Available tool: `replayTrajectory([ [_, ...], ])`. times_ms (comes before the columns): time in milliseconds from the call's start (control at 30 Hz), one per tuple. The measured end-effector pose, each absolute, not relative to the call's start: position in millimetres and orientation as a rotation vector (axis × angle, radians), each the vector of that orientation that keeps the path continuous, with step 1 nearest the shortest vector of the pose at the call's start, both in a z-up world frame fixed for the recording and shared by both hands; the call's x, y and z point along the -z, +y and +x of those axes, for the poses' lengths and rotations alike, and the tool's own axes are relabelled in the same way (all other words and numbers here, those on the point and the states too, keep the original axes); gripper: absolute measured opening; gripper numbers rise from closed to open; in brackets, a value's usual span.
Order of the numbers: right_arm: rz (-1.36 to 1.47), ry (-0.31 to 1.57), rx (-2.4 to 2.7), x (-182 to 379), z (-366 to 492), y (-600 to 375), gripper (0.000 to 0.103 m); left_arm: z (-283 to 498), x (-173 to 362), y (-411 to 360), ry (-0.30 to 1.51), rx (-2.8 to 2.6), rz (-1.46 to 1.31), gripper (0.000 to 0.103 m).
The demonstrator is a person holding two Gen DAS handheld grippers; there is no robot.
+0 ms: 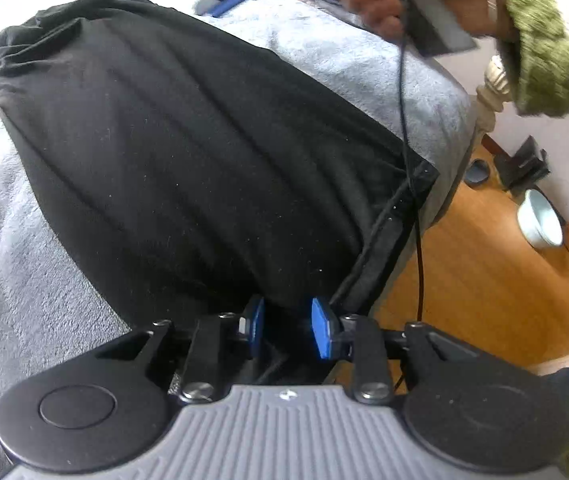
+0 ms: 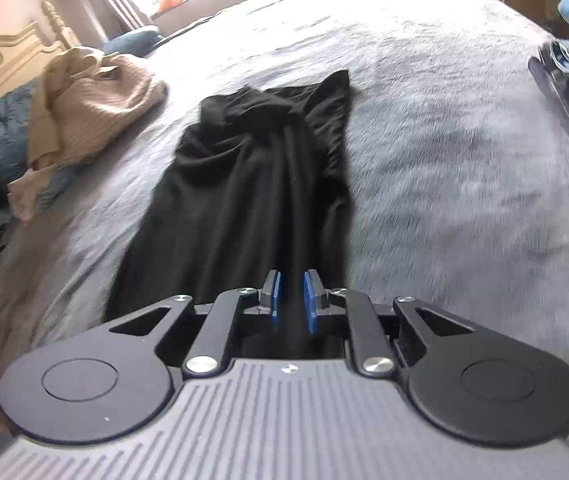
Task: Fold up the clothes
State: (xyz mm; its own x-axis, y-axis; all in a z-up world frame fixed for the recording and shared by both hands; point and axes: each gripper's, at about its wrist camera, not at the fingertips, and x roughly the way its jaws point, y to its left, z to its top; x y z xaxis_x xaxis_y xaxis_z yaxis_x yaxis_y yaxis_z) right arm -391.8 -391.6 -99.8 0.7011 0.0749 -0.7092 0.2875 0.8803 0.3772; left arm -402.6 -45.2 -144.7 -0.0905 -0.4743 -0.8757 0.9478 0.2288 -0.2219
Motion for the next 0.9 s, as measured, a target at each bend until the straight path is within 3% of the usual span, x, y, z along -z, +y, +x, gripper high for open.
replayTrajectory([
  [367, 0.529, 0.855, 0.146, 117, -354, -396, 0.014, -385, 151, -42, 1.162, 1.424, 0.535, 0.028],
  [500, 0.512, 0.824, 0.171, 114, -354, -400, 0.000, -381, 152, -44, 1.175, 1.458, 0.543, 0.028],
  [900, 0.688, 0.816, 0.229, 125, -371, -448, 0.004, -393, 154, -80, 1.201, 1.454, 0.682, 0.028],
])
